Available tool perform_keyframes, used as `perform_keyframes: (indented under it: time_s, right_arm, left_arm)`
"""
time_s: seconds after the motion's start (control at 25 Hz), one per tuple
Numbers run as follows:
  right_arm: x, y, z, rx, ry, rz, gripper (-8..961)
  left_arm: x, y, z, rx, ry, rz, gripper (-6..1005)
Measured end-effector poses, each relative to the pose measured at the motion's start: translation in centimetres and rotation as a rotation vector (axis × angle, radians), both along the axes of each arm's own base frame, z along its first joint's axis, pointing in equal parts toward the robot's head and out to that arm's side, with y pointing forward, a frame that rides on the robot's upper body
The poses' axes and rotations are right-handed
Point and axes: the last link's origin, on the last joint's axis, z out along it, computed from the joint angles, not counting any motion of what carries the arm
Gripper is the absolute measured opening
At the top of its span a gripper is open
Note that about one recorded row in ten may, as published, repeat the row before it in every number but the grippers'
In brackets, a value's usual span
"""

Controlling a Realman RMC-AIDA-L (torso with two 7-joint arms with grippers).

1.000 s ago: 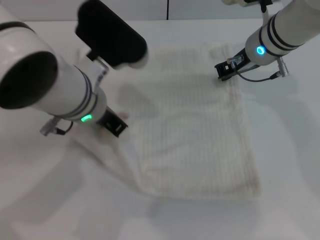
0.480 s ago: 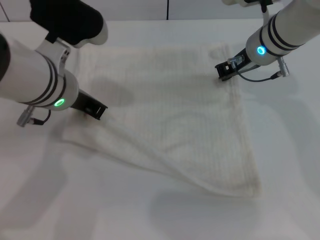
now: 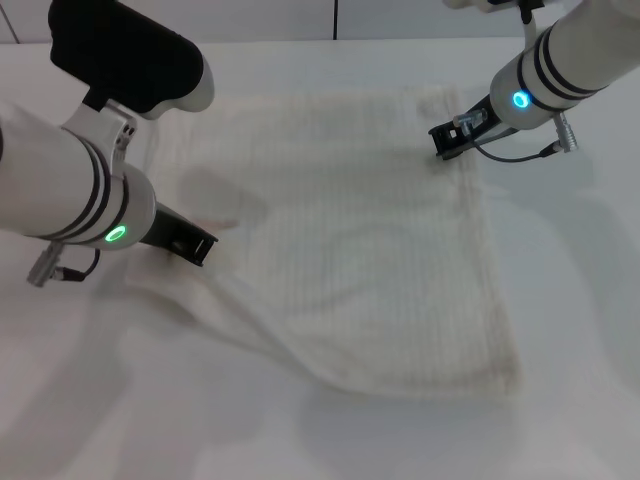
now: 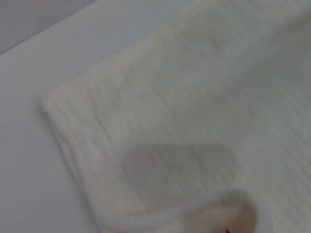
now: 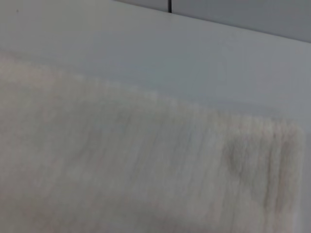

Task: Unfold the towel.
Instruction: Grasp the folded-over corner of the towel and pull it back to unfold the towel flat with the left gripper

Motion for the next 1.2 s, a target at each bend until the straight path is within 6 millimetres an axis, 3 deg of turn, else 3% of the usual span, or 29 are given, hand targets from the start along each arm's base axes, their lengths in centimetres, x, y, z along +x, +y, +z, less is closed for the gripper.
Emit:
perform_keyframes:
  time_s: [0.72, 1.2]
  right_arm:
    - [0.7, -0.4, -0.4, -0.021, -0.012, -0.001, -1]
    - [0.8, -0.5, -0.4, -0.024, -0.012, -0.005, -1]
  left_arm:
    - [-0.1, -1.4, 1.0, 0.039, -0.043, 0.04, 19]
    - [-1.4, -1.9, 1.6, 0.083, -0.069, 0.123, 23]
